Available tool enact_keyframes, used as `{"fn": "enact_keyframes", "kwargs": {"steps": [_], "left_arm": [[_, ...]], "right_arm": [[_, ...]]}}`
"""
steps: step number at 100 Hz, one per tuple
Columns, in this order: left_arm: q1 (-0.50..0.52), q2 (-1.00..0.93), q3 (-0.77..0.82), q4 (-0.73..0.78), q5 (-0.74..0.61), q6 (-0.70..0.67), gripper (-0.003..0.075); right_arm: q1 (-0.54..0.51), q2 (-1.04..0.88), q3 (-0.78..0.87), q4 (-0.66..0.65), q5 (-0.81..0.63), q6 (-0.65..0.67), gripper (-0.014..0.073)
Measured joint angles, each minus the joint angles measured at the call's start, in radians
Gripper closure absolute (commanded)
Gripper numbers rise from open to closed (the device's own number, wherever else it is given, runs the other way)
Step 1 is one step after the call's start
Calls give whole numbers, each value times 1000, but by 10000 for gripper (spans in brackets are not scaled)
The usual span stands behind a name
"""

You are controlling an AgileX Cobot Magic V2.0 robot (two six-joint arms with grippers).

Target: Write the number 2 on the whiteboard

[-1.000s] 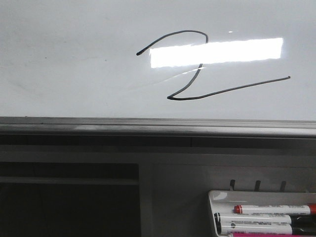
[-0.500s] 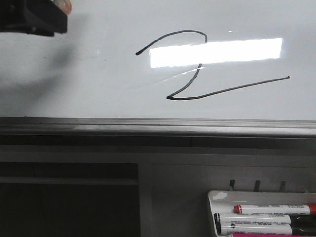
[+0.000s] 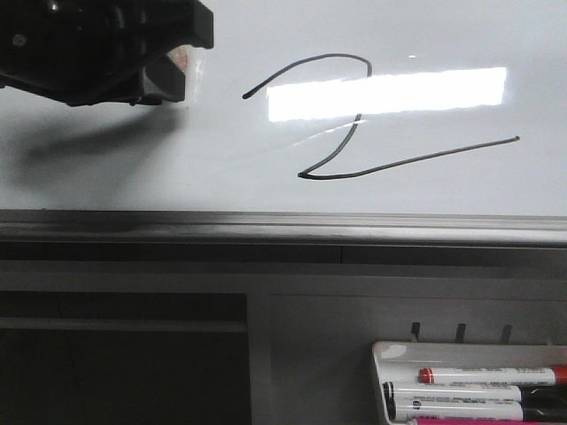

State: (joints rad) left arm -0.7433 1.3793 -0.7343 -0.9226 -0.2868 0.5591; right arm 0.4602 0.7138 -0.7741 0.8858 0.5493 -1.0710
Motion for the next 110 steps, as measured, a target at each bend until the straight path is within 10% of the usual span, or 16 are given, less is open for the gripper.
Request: {"fn": "enact_keyframes", "kwargs": {"steps": [30,75,110], "left_arm": [[4,84,-19,291,-35,-363,725],[6,131,-30,334,-65,-408,715],[4,131,-36,303,-65,-407,365]], "right_arm": [[0,0,0,2,-2,0,665],[0,0,0,3,-2,2,665],[0,0,0,4,-2,2,665]]}}
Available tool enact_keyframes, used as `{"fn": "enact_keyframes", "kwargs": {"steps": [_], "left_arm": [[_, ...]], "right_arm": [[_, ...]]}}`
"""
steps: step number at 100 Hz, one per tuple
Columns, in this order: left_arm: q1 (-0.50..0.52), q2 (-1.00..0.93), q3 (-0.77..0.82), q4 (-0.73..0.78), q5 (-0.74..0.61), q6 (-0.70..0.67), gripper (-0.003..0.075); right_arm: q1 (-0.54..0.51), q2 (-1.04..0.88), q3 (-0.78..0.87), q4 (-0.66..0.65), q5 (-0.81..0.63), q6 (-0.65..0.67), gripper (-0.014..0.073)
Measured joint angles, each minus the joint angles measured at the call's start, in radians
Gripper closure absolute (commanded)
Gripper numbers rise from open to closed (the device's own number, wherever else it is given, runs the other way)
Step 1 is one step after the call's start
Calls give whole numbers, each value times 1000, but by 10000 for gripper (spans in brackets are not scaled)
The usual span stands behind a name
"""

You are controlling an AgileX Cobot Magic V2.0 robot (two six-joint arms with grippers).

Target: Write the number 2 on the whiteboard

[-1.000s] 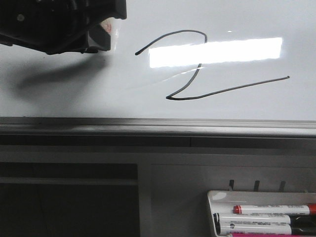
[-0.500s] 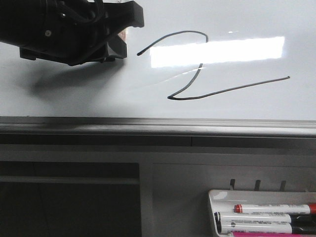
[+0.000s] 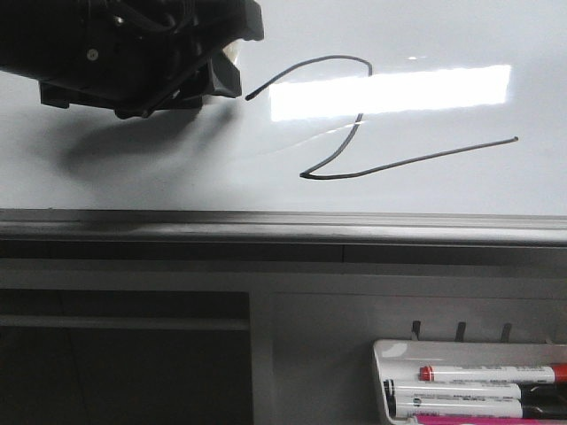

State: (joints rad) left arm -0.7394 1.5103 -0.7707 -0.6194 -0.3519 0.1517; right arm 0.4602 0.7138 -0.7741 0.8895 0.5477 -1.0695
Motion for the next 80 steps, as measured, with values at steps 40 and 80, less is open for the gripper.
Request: {"fn": "enact_keyframes", "kwargs": {"steps": [40,80], "left_arm": [[3,0,-3,2,-3,0,307],[8,-14,-3,6,-7,0,204]], "right_arm": [[0,0,0,2,0,0,665],[0,0,0,2,0,0,665]]}}
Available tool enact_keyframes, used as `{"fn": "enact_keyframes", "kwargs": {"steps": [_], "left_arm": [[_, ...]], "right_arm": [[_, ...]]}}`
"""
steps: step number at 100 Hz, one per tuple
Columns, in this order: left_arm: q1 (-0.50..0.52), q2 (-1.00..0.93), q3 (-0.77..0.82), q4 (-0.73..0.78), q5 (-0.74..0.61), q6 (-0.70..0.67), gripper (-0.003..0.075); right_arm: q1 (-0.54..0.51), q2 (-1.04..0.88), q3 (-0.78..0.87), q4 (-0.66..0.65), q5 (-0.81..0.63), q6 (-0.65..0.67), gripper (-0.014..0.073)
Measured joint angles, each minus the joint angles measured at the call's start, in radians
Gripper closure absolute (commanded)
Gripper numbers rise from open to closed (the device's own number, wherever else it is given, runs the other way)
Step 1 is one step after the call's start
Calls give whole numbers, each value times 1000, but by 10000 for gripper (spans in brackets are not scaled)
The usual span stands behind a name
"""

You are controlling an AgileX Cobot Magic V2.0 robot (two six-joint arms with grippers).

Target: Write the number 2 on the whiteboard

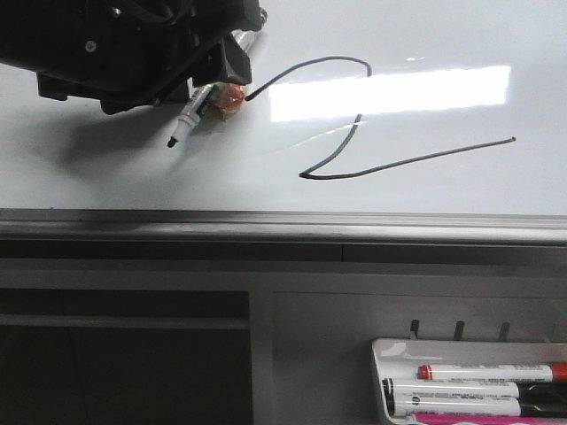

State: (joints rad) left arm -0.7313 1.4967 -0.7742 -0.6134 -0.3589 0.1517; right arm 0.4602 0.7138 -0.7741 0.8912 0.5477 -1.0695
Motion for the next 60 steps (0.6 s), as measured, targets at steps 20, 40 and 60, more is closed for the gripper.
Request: {"fn": "enact_keyframes", "kwargs": {"steps": [20,40,60], "left_arm": [[29,-70,8,23,12,0,205],[39,-208,16,83,30,7,208],[39,-417,18,89,69,119,315]], "right_arm": [[0,0,0,0,-11,0,664],[0,0,0,2,-60,0,664],[0,-23,2,4,-86,0,664]]}}
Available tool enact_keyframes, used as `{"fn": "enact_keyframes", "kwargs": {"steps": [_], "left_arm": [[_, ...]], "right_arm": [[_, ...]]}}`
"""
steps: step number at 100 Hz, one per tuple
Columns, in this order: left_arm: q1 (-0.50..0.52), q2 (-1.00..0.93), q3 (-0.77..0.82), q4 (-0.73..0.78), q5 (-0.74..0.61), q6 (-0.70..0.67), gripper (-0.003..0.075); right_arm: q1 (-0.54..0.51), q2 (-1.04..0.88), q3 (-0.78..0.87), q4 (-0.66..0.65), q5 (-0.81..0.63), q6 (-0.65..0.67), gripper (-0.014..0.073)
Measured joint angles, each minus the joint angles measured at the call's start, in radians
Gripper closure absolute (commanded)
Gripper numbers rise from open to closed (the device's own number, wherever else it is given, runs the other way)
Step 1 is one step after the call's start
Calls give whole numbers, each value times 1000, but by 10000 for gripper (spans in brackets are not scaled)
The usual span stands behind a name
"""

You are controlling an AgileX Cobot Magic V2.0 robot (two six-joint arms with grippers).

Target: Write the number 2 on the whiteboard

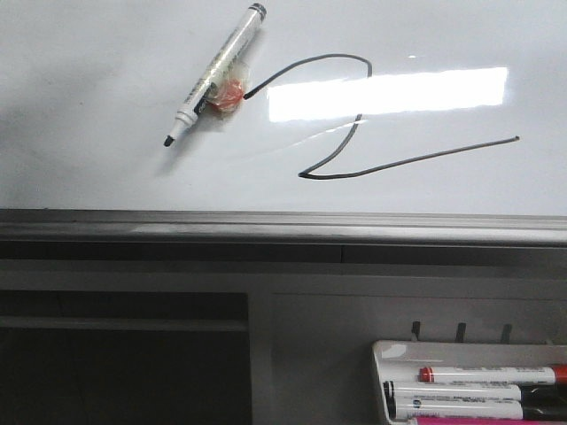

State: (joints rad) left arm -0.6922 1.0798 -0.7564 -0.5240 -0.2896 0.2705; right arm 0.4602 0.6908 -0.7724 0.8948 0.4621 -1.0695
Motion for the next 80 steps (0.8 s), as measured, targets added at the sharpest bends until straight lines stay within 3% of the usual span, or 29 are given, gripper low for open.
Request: {"fn": "enact_keyframes", "kwargs": {"steps": [21,36,52,80], "left_arm": [[62,-372,27,20,316,149,745],[132,-655,134,73,545,166,741],[160,-893,289,92,618,169,741],[162,-1015,407,95,626,169,741]], "right_arm": [[-2,-211,148,-13,-117,0,665],[-2,-428,396,-15,-302,0,665],[-2,-598,612,24,-366,0,665],[-2,-680,651,70,-391,0,665]]}}
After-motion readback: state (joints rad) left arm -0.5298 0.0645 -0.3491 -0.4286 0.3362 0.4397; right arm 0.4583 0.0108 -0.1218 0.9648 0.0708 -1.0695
